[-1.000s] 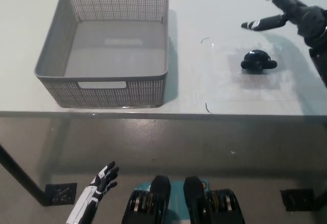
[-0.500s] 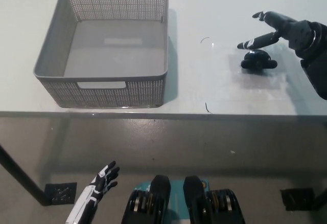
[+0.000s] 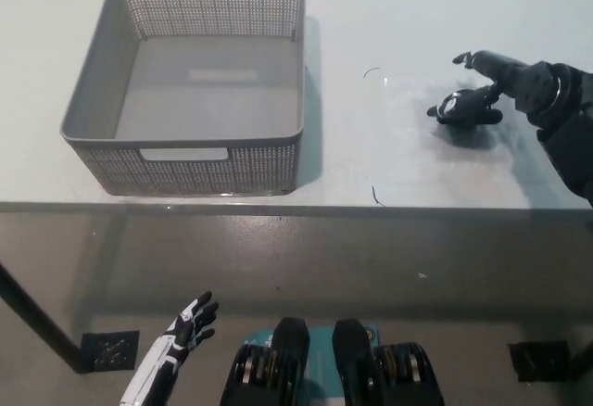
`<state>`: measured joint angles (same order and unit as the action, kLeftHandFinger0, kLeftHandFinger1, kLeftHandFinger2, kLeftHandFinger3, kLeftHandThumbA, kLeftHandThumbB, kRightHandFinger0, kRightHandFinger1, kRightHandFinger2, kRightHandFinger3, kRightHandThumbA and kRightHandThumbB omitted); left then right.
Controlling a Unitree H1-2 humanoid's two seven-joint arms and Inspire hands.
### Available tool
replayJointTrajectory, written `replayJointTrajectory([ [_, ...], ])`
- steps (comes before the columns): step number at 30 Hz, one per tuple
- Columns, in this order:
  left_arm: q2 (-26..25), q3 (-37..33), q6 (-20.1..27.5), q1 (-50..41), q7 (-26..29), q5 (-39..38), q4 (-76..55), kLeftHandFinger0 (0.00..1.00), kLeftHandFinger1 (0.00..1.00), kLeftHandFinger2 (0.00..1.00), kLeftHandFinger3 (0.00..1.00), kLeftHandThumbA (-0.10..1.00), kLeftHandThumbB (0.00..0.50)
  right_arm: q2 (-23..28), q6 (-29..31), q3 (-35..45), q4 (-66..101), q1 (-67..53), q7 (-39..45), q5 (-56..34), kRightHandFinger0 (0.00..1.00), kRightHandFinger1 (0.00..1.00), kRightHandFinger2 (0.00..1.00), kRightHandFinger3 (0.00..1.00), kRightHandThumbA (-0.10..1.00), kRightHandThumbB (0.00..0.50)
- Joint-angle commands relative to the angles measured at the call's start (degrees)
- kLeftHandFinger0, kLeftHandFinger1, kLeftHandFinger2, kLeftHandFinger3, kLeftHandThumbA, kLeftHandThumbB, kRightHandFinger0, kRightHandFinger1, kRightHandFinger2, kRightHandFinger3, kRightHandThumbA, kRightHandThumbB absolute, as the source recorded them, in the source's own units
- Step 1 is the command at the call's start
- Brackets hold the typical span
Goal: Use the right hand to pick up a webcam and put it into a container on the left side
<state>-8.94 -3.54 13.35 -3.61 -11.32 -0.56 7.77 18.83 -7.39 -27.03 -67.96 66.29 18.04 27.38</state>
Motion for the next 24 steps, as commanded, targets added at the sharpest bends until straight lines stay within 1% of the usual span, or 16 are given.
replayJointTrajectory([
  [1,-1.0,0.0,0.5,0.7,-0.3,0.2,-1.3,1.0,1.0,1.0,1.0,1.0,0.106,-0.5,3.5,0.2,-1.3,1.8,-1.5,0.2,1.0,1.0,1.0,1.0,0.86,0.5],
  [3,-1.0,0.1,0.6,0.7,-0.5,-0.2,-1.3,1.0,1.0,1.0,1.0,0.99,0.097,-0.8,3.7,0.4,-1.9,1.4,-1.1,-0.1,1.0,1.0,1.0,1.0,0.86,0.5],
  [5,-0.9,0.2,0.5,0.8,-0.3,-0.1,-1.4,1.0,1.0,1.0,1.0,0.99,0.099,-1.0,3.7,0.0,-2.7,1.3,-0.6,0.2,1.0,1.0,1.0,1.0,0.84,0.5],
  [8,-0.8,0.4,0.3,0.8,-0.2,-0.3,-1.4,1.0,1.0,1.0,1.0,0.99,0.112,-1.4,3.8,-0.5,-3.4,0.3,-0.7,0.6,1.0,1.0,1.0,1.0,0.82,0.5],
  [10,-0.9,0.4,0.4,0.8,-0.4,-0.4,-1.3,1.0,1.0,1.0,1.0,1.0,0.11,-1.4,4.2,-0.7,-3.6,-0.3,-1.1,0.9,1.0,1.0,1.0,1.0,0.82,0.5],
  [11,-0.9,0.4,0.5,0.8,-0.3,-0.3,-1.4,1.0,1.0,1.0,1.0,1.0,0.123,-1.3,4.7,-0.4,-4.2,-1.1,-1.4,0.6,1.0,1.0,1.0,1.0,0.82,0.5],
  [13,-1.0,0.4,0.0,1.3,-0.2,0.1,-1.4,1.0,1.0,1.0,1.0,1.0,0.13,-0.6,5.6,0.5,-4.0,-2.7,-1.9,-0.3,1.0,1.0,1.0,1.0,0.8,0.5],
  [20,-1.4,0.5,0.3,2.5,-0.3,0.4,-0.9,1.0,1.0,1.0,1.0,1.0,0.126,-0.1,7.3,0.7,-6.7,-3.2,-2.2,-0.2,1.0,1.0,1.0,1.0,0.78,0.5],
  [22,-1.5,0.5,0.3,2.8,-0.2,0.4,-0.9,1.0,1.0,1.0,1.0,1.0,0.115,0.1,8.0,1.1,-7.2,-3.1,-1.2,-0.8,1.0,1.0,1.0,1.0,0.72,0.5],
  [23,-1.4,0.5,0.2,2.8,-0.2,0.3,-0.9,1.0,1.0,1.0,1.0,1.0,0.119,0.1,8.1,1.1,-7.4,-3.0,-1.0,-0.8,1.0,1.0,1.0,1.0,0.66,0.496],
  [24,-1.4,0.6,0.1,2.9,-0.1,0.3,-0.9,1.0,1.0,1.0,1.0,1.0,0.121,0.1,8.3,1.0,-7.6,-2.8,-0.8,-0.7,1.0,1.0,1.0,1.0,0.63,0.5],
])
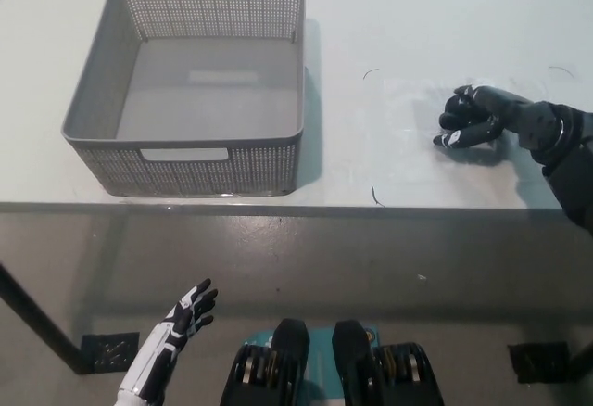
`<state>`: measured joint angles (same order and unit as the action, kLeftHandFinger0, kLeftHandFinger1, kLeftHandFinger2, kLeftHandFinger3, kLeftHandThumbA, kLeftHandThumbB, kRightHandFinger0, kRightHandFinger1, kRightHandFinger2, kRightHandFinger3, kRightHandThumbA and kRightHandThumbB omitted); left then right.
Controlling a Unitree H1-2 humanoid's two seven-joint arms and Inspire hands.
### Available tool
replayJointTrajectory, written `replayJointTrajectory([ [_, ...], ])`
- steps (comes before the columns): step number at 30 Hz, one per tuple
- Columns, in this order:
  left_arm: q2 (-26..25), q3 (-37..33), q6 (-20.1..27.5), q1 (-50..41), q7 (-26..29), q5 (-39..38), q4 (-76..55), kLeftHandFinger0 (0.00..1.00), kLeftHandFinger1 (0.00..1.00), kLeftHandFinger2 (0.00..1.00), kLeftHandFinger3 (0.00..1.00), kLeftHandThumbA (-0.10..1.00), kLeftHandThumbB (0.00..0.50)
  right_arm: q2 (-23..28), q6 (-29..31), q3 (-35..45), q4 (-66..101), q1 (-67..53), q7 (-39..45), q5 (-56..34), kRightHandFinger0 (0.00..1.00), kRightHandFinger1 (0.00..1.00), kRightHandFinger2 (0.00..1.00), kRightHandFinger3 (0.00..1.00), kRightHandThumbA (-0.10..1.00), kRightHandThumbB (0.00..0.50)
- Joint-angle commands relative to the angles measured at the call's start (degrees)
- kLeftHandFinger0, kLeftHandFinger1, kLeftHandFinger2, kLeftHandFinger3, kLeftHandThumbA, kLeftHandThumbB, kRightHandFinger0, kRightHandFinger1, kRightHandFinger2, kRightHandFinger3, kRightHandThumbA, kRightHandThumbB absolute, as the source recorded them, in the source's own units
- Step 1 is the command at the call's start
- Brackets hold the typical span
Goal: Use the right hand to pick up a webcam and put it into a container on the left side
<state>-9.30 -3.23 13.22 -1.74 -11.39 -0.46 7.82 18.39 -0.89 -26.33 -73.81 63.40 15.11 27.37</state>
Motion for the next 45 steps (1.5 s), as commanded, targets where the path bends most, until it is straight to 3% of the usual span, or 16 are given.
replayJointTrajectory([
  [1,-1.0,0.3,0.0,0.9,-0.2,-0.2,-1.2,1.0,1.0,1.0,1.0,1.0,0.116,0.5,1.6,0.5,-1.9,0.0,2.2,-0.8,1.0,1.0,1.0,1.0,0.53,0.472],
  [4,-0.9,0.4,0.1,0.9,-0.4,-0.6,-1.1,1.0,1.0,1.0,1.0,1.0,0.113,0.6,0.7,0.3,-2.2,0.3,3.0,-0.7,1.0,1.0,1.0,1.0,0.32,0.419],
  [6,-1.1,0.6,-0.2,1.8,-0.3,-0.5,-1.1,1.0,1.0,1.0,1.0,1.0,0.115,0.5,0.7,-0.5,-2.6,1.0,0.9,0.4,1.0,1.0,1.0,1.0,0.23,0.336],
  [7,-1.2,0.7,-0.2,2.1,-0.3,-0.5,-1.0,1.0,1.0,1.0,1.0,1.0,0.114,0.5,0.7,-0.5,-2.7,1.2,-0.9,0.6,0.84,0.9,0.98,1.0,0.09,0.312],
  [8,-1.1,0.7,-0.2,2.1,-0.3,-0.6,-1.1,1.0,1.0,1.0,1.0,1.0,0.112,0.4,0.8,-0.4,-2.8,1.1,-2.3,0.6,0.67,0.78,0.89,0.85,0.0,0.311],
  [9,-1.1,0.7,-0.3,2.1,-0.3,-0.6,-1.0,1.0,1.0,1.0,1.0,1.0,0.113,0.5,1.6,-0.3,-2.6,0.8,-4.2,0.7,0.63,0.77,0.75,0.63,-0.09,0.286],
  [10,-1.1,0.8,-0.3,2.1,-0.2,-0.6,-1.0,1.0,1.0,1.0,1.0,1.0,0.115,0.6,2.7,-0.2,-2.2,0.3,-6.5,0.8,0.63,0.77,0.73,0.58,-0.1,0.278],
  [11,-1.1,0.8,-0.4,2.5,-0.2,-0.6,-0.9,1.0,1.0,1.0,1.0,1.0,0.118,0.6,3.4,0.2,-2.3,0.2,-9.5,0.7,0.31,0.51,0.55,0.48,-0.1,0.221],
  [12,-1.1,0.8,-0.6,2.5,-0.4,-0.8,-1.1,1.0,1.0,1.0,1.0,1.0,0.116,0.7,5.9,1.4,-2.4,-0.5,-13.0,-0.2,0.07,0.32,0.42,0.41,-0.1,0.21],
  [13,-1.1,0.9,-0.6,2.5,-0.4,-0.8,-1.1,1.0,1.0,1.0,1.0,1.0,0.118,0.7,6.5,1.8,-2.3,-0.7,-14.2,-0.4,0.01,0.2,0.42,0.42,-0.1,0.224],
  [16,-1.0,0.8,-0.7,2.5,-0.2,-0.4,-1.1,1.0,1.0,1.0,1.0,1.0,0.119,0.8,9.1,4.0,-1.7,-1.3,-19.0,-1.8,0.01,0.45,0.84,0.87,-0.1,0.174],
  [18,-1.1,0.7,-0.3,2.6,-0.2,-0.2,-0.9,1.0,1.0,1.0,1.0,1.0,0.104,0.9,10.5,4.5,-1.4,-1.3,-20.6,-1.5,0.05,0.57,0.92,0.98,-0.1,0.161],
  [22,-1.1,0.9,-0.8,3.3,-0.1,-0.3,-0.7,1.0,1.0,1.0,1.0,1.0,0.112,1.1,15.1,6.4,-1.1,-0.9,-26.1,-2.1,0.04,0.51,0.85,0.93,-0.1,0.16],
  [31,-1.2,0.9,-1.0,3.6,0.0,0.0,-0.5,1.0,1.0,1.0,1.0,1.0,0.124,1.0,19.1,11.4,2.7,1.8,-32.2,-3.7,0.02,0.47,0.88,0.96,-0.1,0.152],
  [32,-1.2,0.9,-1.1,3.6,0.0,-0.1,-0.5,1.0,1.0,1.0,1.0,1.0,0.121,1.0,19.2,12.4,3.5,2.1,-32.2,-4.4,0.03,0.52,0.85,1.0,-0.1,0.128],
  [45,-1.2,0.7,-0.8,3.5,0.0,0.4,-0.6,1.0,1.0,1.0,1.0,1.0,0.128,0.4,13.6,18.2,24.0,4.6,-26.8,-5.9,0.0,0.49,0.87,0.97,-0.1,0.168],
])
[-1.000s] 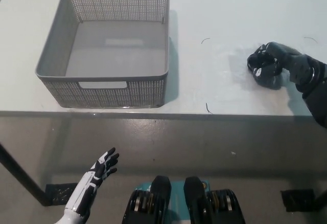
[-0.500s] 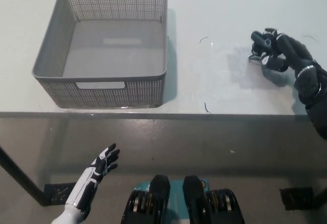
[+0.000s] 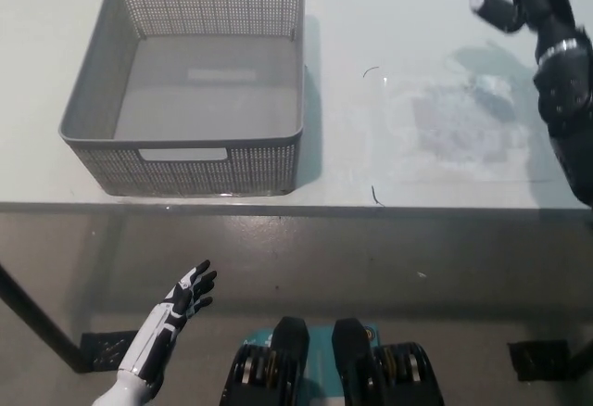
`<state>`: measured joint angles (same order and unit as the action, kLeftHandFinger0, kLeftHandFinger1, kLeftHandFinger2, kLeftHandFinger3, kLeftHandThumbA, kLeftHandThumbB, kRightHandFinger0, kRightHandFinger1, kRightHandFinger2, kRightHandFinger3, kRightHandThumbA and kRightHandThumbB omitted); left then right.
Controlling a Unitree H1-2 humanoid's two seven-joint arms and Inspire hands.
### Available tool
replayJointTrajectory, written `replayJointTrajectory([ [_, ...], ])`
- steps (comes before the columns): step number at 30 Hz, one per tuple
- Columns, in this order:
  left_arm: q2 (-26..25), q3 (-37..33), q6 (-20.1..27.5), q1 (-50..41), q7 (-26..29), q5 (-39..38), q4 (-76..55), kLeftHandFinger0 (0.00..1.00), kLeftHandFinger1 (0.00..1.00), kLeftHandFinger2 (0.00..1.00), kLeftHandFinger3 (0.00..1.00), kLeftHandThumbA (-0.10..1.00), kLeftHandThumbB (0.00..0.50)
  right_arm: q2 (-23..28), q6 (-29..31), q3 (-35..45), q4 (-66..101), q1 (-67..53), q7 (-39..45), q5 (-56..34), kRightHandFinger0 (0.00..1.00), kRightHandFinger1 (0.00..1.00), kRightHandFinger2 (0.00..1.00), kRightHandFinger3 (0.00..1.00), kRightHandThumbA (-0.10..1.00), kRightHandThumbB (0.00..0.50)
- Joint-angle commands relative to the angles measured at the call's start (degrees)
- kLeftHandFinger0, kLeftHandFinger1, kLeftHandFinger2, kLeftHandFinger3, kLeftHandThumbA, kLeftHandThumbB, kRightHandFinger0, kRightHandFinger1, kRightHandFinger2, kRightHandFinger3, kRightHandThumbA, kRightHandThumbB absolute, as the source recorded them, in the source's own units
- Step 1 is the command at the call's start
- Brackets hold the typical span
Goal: Use the right hand to pick up a webcam and put it into a container on the left side
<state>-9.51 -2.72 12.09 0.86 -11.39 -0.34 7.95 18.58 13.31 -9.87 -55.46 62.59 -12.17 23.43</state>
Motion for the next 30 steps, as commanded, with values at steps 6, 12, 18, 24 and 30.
replayJointTrajectory([
  [6,-1.4,0.3,-0.3,0.8,0.0,0.7,-1.4,1.0,1.0,1.0,1.0,1.0,0.127,-2.5,-5.7,1.2,13.9,8.2,3.3,-1.4,0.0,0.46,0.87,0.94,-0.1,0.159],
  [12,-1.5,-0.1,0.1,0.4,-0.3,0.9,-1.1,1.0,1.0,1.0,1.0,1.0,0.127,-7.9,-8.6,-0.5,18.0,10.5,4.0,0.0,0.0,0.33,0.78,0.9,-0.1,0.174],
  [18,-1.2,-0.9,1.0,-0.6,-0.5,1.2,-0.4,1.0,1.0,1.0,1.0,1.0,0.151,-14.3,-8.1,-1.7,15.6,11.7,4.0,-0.3,0.0,0.34,0.78,0.87,-0.1,0.184],
  [24,-1.1,-1.6,1.0,-1.0,-0.6,1.7,-0.4,1.0,1.0,1.0,1.0,1.0,0.165,-20.1,-8.0,-2.8,12.3,12.5,3.4,-0.1,0.05,0.39,0.81,0.87,-0.1,0.308],
  [30,-1.3,-2.4,0.6,-0.3,-0.4,2.6,-0.8,1.0,1.0,1.0,1.0,1.0,0.163,-25.7,-4.7,-5.6,3.1,15.5,-0.6,2.1,0.0,0.27,0.72,0.82,-0.1,0.204],
])
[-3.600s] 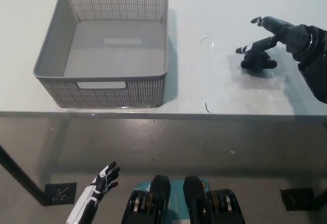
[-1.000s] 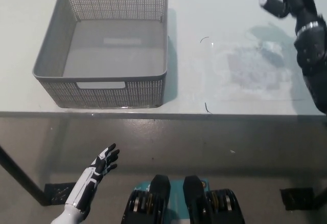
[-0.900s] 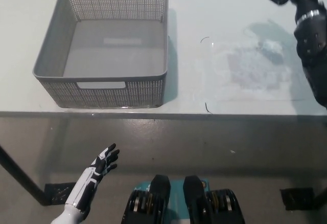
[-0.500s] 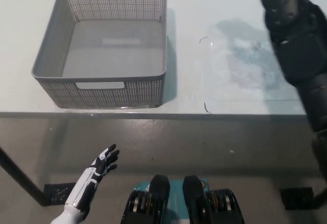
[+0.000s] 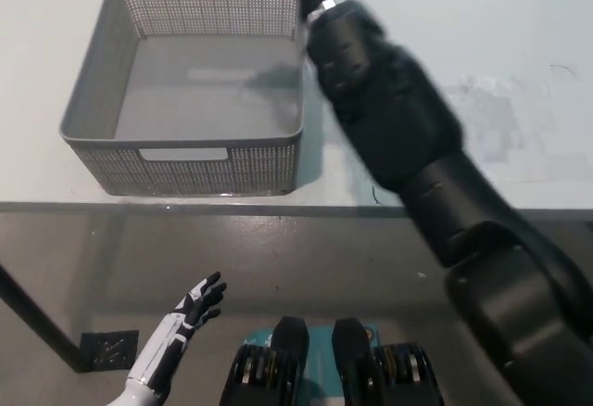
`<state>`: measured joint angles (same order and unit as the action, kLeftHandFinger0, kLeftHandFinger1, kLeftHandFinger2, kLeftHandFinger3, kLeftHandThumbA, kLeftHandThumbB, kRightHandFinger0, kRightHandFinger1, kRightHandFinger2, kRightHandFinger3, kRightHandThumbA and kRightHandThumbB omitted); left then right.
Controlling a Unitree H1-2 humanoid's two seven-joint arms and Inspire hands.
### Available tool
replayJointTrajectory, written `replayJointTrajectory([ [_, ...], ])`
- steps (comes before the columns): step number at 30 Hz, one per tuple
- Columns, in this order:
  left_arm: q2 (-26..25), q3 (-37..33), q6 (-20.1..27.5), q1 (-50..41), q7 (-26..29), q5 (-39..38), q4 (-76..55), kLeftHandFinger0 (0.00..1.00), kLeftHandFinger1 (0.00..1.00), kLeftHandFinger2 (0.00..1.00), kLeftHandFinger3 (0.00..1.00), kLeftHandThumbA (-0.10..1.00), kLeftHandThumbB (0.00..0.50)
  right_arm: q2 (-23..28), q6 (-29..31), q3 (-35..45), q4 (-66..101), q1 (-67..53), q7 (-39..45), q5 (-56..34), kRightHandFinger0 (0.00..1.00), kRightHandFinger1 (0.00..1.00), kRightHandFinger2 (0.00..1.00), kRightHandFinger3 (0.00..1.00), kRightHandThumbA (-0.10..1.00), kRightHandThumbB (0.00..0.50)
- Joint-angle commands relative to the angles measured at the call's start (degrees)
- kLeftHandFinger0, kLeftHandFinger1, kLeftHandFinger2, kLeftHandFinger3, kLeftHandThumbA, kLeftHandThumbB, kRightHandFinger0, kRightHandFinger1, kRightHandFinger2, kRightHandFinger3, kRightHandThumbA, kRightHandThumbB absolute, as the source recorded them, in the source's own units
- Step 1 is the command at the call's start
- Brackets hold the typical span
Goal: Use the right hand to pick up a webcam and put it into a container on the left side
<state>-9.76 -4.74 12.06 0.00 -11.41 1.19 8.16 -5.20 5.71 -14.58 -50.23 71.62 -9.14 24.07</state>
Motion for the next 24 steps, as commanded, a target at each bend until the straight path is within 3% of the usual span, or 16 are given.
replayJointTrajectory([
  [1,-1.0,-0.5,1.0,0.8,-0.2,1.5,-0.8,1.0,1.0,1.0,1.0,1.0,0.158,-2.5,2.8,-1.3,-3.4,6.9,-4.1,1.7,0.0,0.27,0.73,0.83,-0.1,0.21],
  [3,-1.0,-0.7,1.4,1.2,-0.1,1.8,-0.6,1.0,1.0,1.0,1.0,1.0,0.165,-3.4,4.6,-1.7,-6.3,7.2,-6.1,2.0,0.0,0.27,0.71,0.81,-0.1,0.214],
  [5,-1.1,-0.7,1.1,1.2,-0.1,1.7,-0.8,1.0,1.0,1.0,1.0,1.0,0.156,-4.5,4.8,-1.5,-8.6,7.2,-6.0,1.1,0.0,0.28,0.71,0.78,-0.1,0.178],
  [9,-1.5,-0.7,0.6,1.8,-0.5,1.5,-1.5,1.0,1.0,1.0,1.0,1.0,0.162,-5.7,9.2,-1.5,-16.0,7.2,-7.7,0.5,0.0,0.31,0.72,0.74,-0.1,0.177],
  [11,-1.6,-0.8,0.6,1.9,-0.8,1.3,-1.6,1.0,1.0,1.0,1.0,1.0,0.168,-6.3,8.3,-1.7,-19.0,7.3,-7.6,0.5,0.0,0.32,0.72,0.73,-0.1,0.185],
  [20,-1.8,-1.3,-0.2,3.6,-0.9,1.4,-1.8,1.0,1.0,1.0,1.0,0.97,0.166,-6.2,6.3,-3.4,-27.3,4.6,-6.9,1.1,0.0,0.35,0.8,0.85,-0.1,0.18],
  [24,-1.7,-1.4,0.0,3.8,-0.8,1.9,-1.7,1.0,1.0,1.0,1.0,0.99,0.156,-5.8,6.3,-3.9,-29.1,2.3,-6.3,1.0,0.0,0.37,0.81,0.82,-0.1,0.184],
])
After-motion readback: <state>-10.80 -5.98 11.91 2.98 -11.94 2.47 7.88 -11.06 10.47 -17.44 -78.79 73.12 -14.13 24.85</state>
